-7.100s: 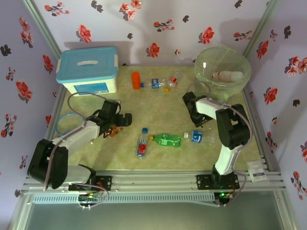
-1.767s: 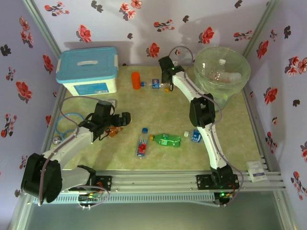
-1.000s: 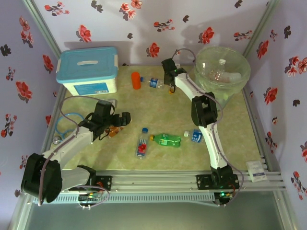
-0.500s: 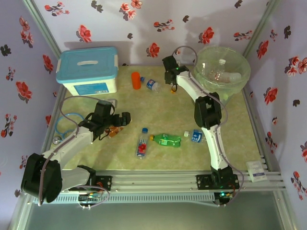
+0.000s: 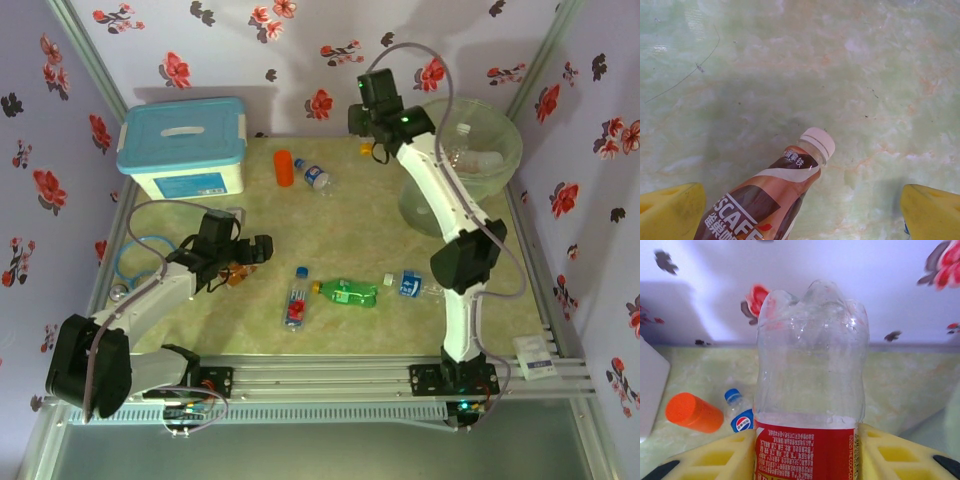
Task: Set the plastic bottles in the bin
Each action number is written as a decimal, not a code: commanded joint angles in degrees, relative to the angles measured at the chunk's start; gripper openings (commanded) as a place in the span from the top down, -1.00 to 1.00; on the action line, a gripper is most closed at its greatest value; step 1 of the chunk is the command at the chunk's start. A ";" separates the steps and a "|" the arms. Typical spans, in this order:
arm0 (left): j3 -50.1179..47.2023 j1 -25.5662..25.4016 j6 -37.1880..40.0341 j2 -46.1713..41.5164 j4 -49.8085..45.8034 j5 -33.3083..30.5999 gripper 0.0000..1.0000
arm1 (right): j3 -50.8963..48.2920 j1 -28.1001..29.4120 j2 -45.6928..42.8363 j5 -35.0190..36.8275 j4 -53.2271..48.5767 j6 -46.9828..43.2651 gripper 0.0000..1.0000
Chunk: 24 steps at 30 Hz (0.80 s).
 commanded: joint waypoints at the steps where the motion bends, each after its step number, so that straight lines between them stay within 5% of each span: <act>1: 0.89 0.47 -1.11 0.03 1.69 0.74 -0.99 | 1.93 -2.12 -5.20 1.63 -5.11 -3.09 0.07; 13: -0.42 0.53 -1.83 0.44 3.93 0.71 -0.99 | -3.83 -19.95 -14.73 -5.16 -10.59 -0.78 0.06; 24: -0.61 0.54 -1.35 0.29 3.54 0.65 -0.99 | -14.58 -29.31 -11.45 -9.12 -6.38 -1.47 0.06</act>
